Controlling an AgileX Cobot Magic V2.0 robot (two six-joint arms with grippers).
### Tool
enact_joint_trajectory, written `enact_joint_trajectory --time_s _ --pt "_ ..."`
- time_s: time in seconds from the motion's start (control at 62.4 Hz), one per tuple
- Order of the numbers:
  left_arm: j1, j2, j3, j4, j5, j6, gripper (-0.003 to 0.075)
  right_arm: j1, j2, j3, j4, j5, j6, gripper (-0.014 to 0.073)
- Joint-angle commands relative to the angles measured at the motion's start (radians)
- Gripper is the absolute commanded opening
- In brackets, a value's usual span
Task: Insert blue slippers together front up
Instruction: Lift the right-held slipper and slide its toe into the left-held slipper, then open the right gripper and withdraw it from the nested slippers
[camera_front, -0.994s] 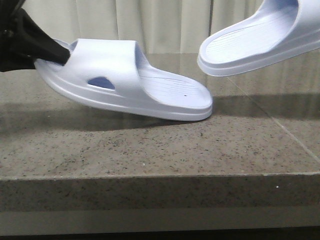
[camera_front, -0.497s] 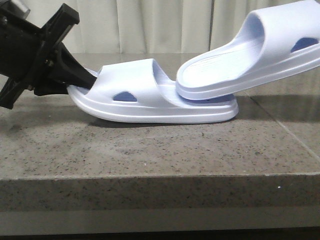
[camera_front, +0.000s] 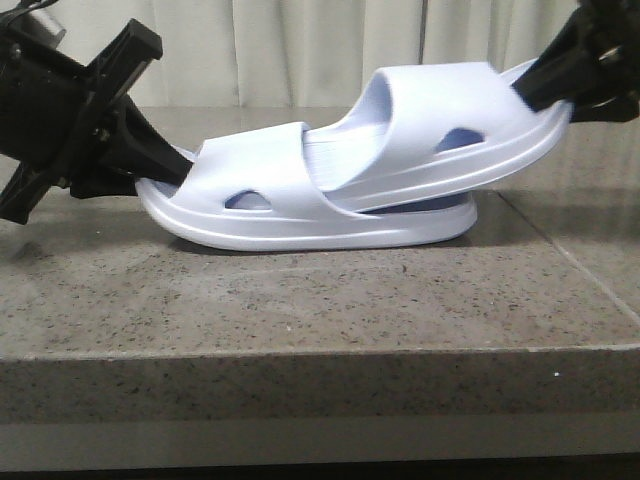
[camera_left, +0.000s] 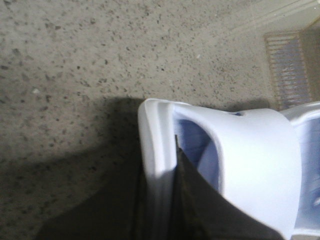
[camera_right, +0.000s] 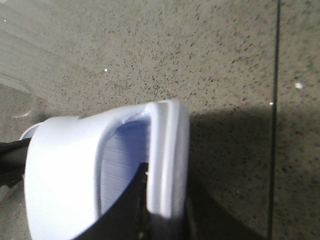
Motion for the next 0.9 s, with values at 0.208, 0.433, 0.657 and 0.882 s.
enact_joint_trajectory --time_s 0.208,0.433,0.657,0.882 --pt "-0.010 -0.030 -0.027 -0.043 0.039 0.013 -0.0020 0.178 0.026 -0.023 0.051 -0.044 -0.015 -0.0113" --pt "-0.007 -0.030 -0.027 -0.043 0.039 0.013 -0.0020 0.171 0.021 -0.023 0.036 -0.050 -0.031 -0.0109" --pt "-0.007 -0.030 -0.027 -0.043 0.041 0.013 -0.0020 0.052 -0.047 -0.023 -0.118 -0.011 -0.031 0.0140" --pt "-0.006 -0.030 -0.027 -0.043 0.031 0.013 -0.0020 -0.171 -0.140 -0.023 -0.181 0.081 -0.031 0.0404"
